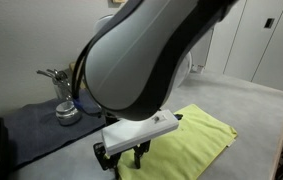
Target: Fold the cloth on the table
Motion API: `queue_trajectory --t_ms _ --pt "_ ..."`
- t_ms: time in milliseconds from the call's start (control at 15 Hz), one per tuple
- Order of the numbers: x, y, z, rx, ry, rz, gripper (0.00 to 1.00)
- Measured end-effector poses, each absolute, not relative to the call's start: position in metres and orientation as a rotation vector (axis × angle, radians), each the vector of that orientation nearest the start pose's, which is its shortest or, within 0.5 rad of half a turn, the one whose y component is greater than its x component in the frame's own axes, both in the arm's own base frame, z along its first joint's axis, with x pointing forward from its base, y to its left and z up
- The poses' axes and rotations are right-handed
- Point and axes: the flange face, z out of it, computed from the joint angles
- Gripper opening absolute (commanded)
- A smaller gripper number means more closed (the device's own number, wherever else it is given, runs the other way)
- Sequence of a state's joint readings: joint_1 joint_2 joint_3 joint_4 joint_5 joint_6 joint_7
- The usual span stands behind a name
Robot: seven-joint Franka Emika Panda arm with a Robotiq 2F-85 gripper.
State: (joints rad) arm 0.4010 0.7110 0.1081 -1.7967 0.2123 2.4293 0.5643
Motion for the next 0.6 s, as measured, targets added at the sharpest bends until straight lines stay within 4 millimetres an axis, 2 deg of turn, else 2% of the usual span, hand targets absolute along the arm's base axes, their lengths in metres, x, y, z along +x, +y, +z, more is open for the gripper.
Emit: queue_trajectory --t_ms 200,400,600 --pt "0.5649 0.3119 0.1492 -2.973 0.359 0.251 0.19" --pt "0.5659 0.3123 0.1497 -2.977 0.350 0.246 0.00" --pt "0.5657 0.3123 0.1498 -2.984 0.313 0.249 0.00"
